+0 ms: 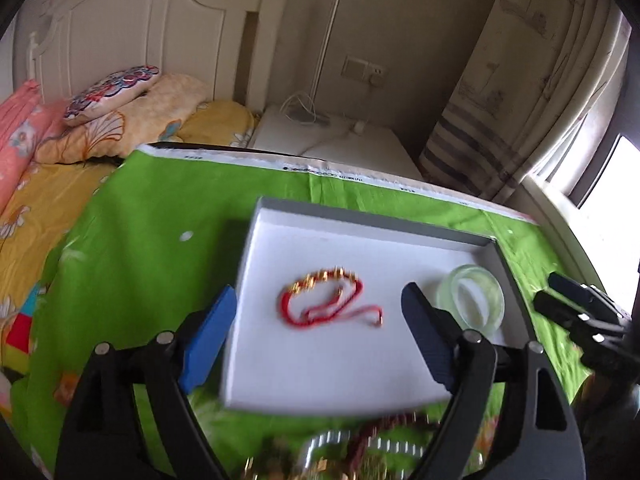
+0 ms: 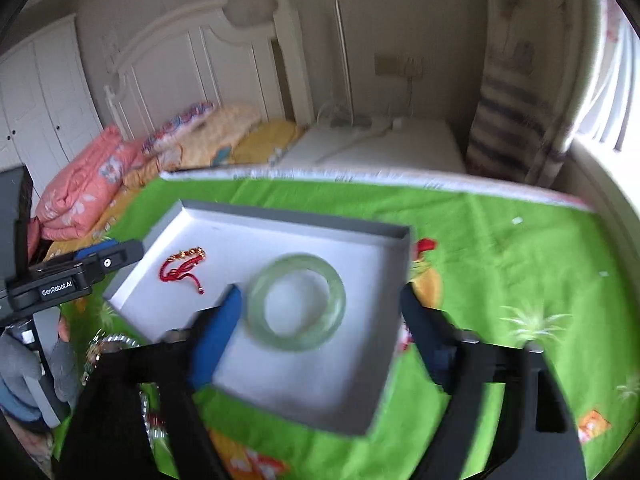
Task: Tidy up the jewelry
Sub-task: 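Carry both items into the silver box and open both tools, then move both tools back over the remaining jewelry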
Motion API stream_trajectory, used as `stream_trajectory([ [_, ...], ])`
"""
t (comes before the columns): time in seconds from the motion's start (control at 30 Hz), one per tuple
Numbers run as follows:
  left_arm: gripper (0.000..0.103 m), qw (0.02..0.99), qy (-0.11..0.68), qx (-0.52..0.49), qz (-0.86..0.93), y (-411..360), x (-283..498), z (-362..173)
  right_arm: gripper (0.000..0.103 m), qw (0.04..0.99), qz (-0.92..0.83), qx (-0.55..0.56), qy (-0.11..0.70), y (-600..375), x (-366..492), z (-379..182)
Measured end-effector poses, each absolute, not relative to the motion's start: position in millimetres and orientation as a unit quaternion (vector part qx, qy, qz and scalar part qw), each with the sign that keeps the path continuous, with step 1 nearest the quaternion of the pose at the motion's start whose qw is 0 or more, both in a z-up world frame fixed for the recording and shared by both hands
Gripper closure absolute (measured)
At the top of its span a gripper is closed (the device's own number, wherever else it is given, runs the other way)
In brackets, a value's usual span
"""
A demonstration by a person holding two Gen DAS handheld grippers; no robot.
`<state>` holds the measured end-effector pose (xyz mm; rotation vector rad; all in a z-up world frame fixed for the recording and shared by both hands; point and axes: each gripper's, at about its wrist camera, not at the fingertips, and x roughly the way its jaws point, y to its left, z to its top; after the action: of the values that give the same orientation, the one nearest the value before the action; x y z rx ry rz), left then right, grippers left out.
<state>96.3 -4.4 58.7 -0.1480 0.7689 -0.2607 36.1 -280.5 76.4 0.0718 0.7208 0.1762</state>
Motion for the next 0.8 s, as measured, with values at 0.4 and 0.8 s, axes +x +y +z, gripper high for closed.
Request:
stream_trajectory([
  [0.4,0.002,0.939,0.328,-0.083,-0.07,40,-36,48,0.014,0.938,-0.006,0.142,0.317,-365,-83,58],
  [0.8,0.002,0.93,0.332,-0.142,-0.064,53,-55,29,0.014,0.919,0.004,0.104,0.38,-323,-87,33],
])
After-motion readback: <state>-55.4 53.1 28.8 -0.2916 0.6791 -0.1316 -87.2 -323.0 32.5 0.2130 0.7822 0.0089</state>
